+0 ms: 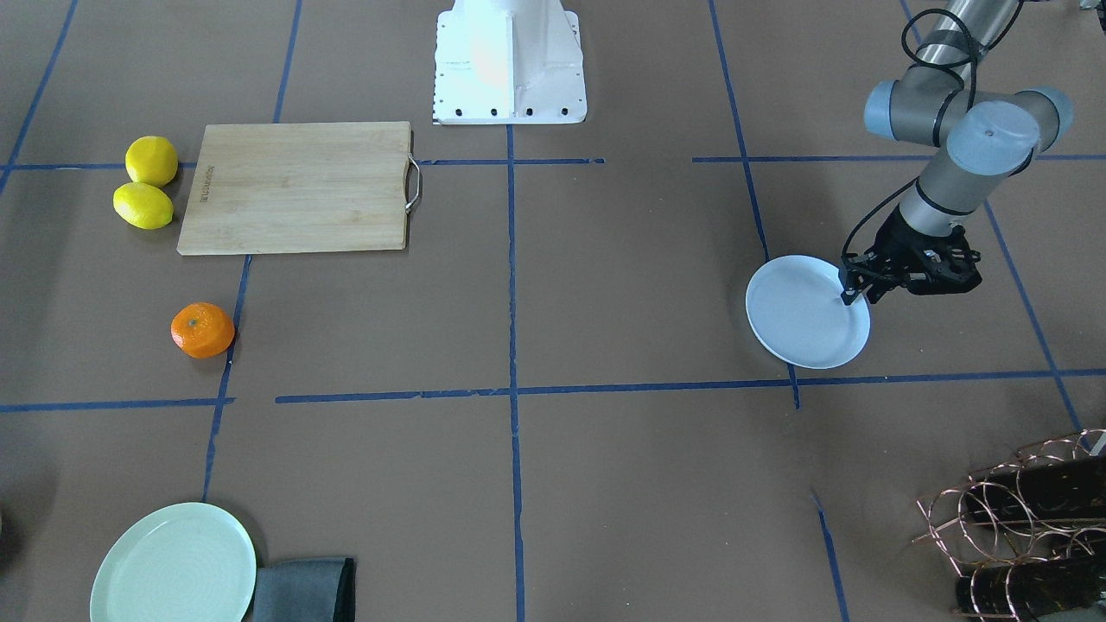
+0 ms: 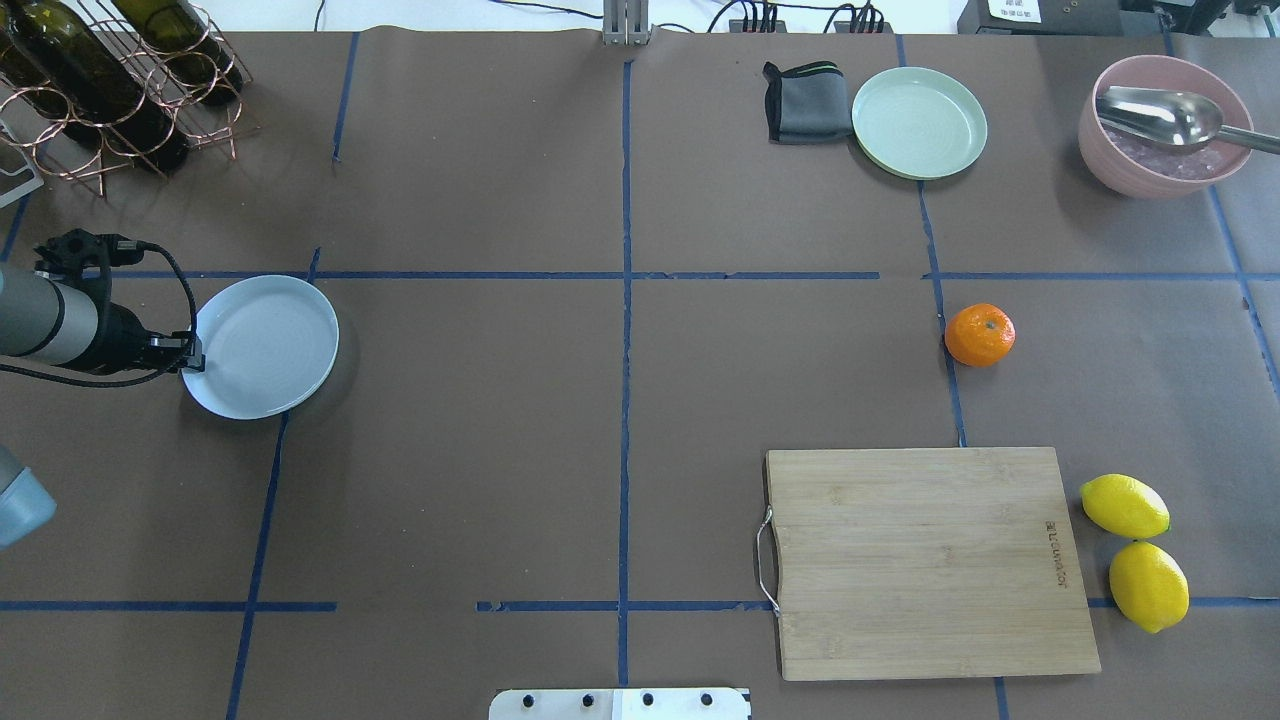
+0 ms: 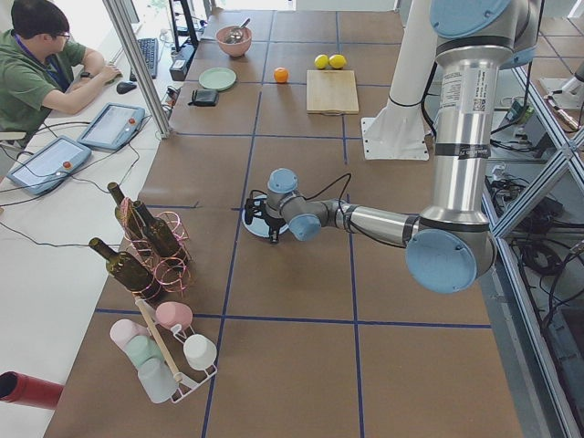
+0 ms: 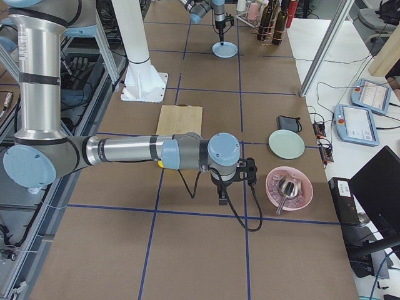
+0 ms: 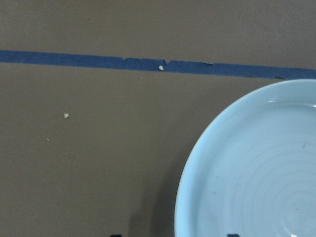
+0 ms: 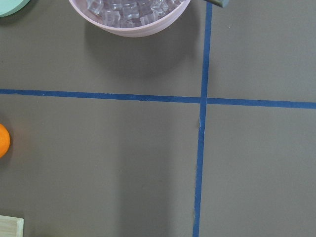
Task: Pick orange to plate
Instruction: 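Reach the left gripper to the rim of the light blue plate and grip it, then slide the light blue plate with the left gripper toward the table center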
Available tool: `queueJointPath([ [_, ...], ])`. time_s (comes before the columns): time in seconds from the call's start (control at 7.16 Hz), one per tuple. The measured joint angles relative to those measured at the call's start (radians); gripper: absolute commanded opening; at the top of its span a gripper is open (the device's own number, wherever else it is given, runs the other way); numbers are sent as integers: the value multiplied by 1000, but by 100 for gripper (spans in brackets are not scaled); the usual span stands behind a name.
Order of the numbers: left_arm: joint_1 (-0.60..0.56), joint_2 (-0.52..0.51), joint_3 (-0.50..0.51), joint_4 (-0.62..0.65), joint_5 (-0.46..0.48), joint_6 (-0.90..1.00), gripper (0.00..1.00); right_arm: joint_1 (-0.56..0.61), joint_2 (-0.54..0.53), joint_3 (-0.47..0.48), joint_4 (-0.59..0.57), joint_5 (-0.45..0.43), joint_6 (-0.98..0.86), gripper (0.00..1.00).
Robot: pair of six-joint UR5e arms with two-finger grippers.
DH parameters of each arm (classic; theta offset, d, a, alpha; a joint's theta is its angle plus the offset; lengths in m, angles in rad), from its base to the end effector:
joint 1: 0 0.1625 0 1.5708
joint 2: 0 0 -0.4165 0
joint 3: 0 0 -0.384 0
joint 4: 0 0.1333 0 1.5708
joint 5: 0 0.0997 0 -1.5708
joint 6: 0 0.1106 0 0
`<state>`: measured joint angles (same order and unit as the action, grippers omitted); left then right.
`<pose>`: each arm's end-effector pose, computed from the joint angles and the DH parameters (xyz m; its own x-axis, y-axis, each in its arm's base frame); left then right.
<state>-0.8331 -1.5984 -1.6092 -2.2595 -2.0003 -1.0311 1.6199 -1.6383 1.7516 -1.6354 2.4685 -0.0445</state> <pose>0.2961 -0.4555 0.5585 0.6675 -0.0397 -0.7436 0.1608 0.9827 0.0918 0.0692 -0.4535 0.5987 0.6261 -0.0518 0.7780 -0.0212 0.9963 0.0834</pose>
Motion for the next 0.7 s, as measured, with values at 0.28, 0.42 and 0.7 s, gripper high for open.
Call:
queueJointPath([
  [0.28,0,0,-10,1,11,-4,0,0,0,1,0,1,0,100],
  [0.42,-4,3,-30,3,6,-3,0,0,2,3,-1,7,1,100],
  [0.7,-62,8,-101,43,-80,4,0,0,9,20,1,57,29,100],
])
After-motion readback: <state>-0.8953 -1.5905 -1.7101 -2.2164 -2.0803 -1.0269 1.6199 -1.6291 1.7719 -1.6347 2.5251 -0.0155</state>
